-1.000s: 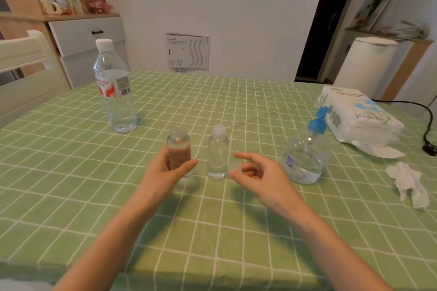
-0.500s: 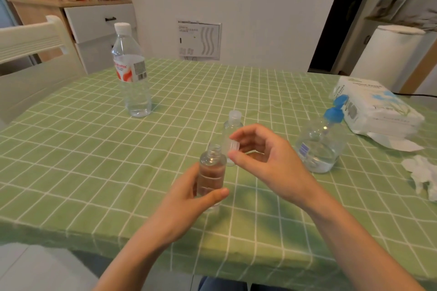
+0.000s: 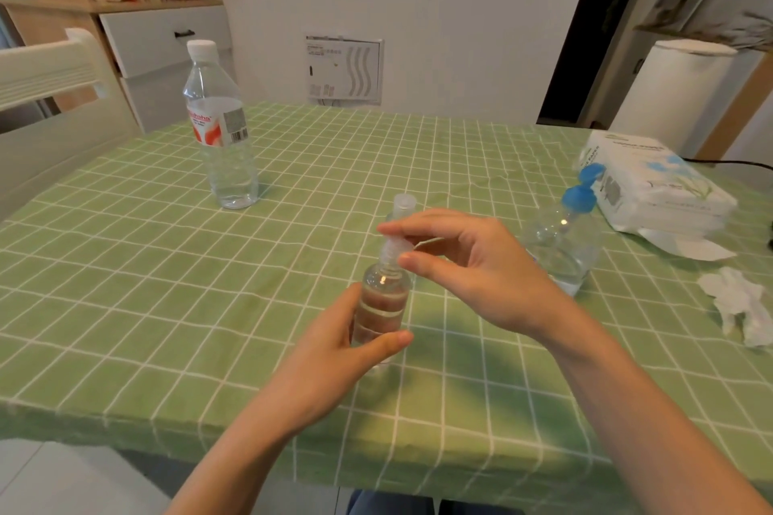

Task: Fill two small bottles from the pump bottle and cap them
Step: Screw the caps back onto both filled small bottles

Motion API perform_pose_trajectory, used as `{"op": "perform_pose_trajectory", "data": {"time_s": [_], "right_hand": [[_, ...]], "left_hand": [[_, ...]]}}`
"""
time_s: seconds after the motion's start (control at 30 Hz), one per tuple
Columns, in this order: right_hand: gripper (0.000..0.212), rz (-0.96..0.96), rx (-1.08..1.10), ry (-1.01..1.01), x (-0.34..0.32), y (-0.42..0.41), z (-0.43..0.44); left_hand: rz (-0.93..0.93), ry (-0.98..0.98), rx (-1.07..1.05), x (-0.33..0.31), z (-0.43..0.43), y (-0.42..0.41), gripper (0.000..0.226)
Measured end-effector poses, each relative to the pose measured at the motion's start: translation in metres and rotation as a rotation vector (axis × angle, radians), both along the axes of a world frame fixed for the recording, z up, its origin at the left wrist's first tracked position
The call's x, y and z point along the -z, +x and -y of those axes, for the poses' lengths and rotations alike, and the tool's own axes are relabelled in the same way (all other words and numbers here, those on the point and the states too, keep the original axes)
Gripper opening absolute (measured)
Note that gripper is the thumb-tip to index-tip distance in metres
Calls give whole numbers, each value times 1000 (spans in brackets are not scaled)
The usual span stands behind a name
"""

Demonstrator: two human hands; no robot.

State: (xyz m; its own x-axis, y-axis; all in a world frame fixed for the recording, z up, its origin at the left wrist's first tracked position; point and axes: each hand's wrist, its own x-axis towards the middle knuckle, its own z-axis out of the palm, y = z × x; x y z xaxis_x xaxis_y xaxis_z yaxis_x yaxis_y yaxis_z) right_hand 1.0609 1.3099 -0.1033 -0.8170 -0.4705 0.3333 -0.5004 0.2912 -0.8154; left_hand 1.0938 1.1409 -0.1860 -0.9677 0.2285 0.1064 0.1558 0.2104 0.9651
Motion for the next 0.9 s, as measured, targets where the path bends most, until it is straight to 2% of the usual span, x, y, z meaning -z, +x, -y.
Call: {"op": "perform_pose_trajectory", "data": {"time_s": [0.17,0.37,0.53,0.67,0.77,0.9], "right_hand": [[31,-48,-33,178,-10,-3,-5],[18,-118,85,228,-14,-9,-1],[35,-175,188,261,-5,-12,7],[46,-95,85,238,-5,-8,1],[36,-105,18,222,-5,-8,-2],[18,-159,118,153,-4,-9,0]], "left_hand": [[4,-48,11,-4,0,-3,48],[-15,-50,-25,-7,-6,-3,46],[-11,-34,-43,-7,-7,-4,44],[-16,-24,-45,-6,-3,-4,44],[-19,-25,-36,-7,-3,-5,43],[-2,-26,-43,-7,-7,-6,39]]}}
